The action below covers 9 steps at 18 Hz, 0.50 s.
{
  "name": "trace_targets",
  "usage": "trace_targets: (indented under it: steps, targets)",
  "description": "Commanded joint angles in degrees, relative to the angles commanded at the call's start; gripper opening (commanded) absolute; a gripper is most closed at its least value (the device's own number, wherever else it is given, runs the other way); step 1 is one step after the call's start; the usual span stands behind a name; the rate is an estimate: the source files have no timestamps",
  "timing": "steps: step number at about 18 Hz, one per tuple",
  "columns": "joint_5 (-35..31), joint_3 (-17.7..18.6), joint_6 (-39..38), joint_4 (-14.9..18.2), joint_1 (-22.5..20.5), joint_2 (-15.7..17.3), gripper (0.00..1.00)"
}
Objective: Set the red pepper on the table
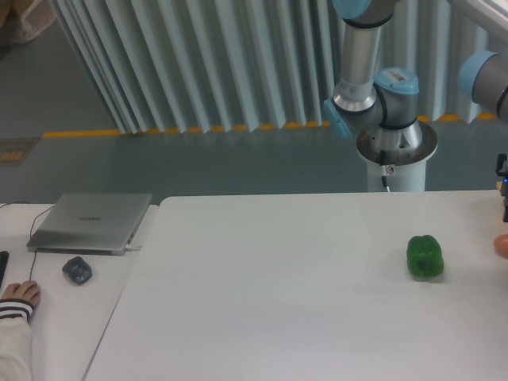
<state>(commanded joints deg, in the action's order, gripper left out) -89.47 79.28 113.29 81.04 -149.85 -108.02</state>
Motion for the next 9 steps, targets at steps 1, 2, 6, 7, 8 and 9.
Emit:
trace_targets:
  steps: [1, 2, 6, 7, 8, 9]
  targets:
    - [0.0, 0.0, 0.0, 0.0, 0.0, 0.0, 1.0]
    - [0.0, 0.0, 0.0, 0.0, 0.0, 0.0, 1.0]
    - [-0.3, 0.0, 0.0, -0.1, 0.0, 0.2, 1.0]
    - [-0.4, 0.3, 0.1, -0.1, 0.0, 0.2, 1.0]
    - [-0.4, 1.2, 0.0, -0.3, 0.0, 0.3, 1.0]
    - [-1.0, 2.2, -0.2, -1.9, -0.3, 0.6, 1.0]
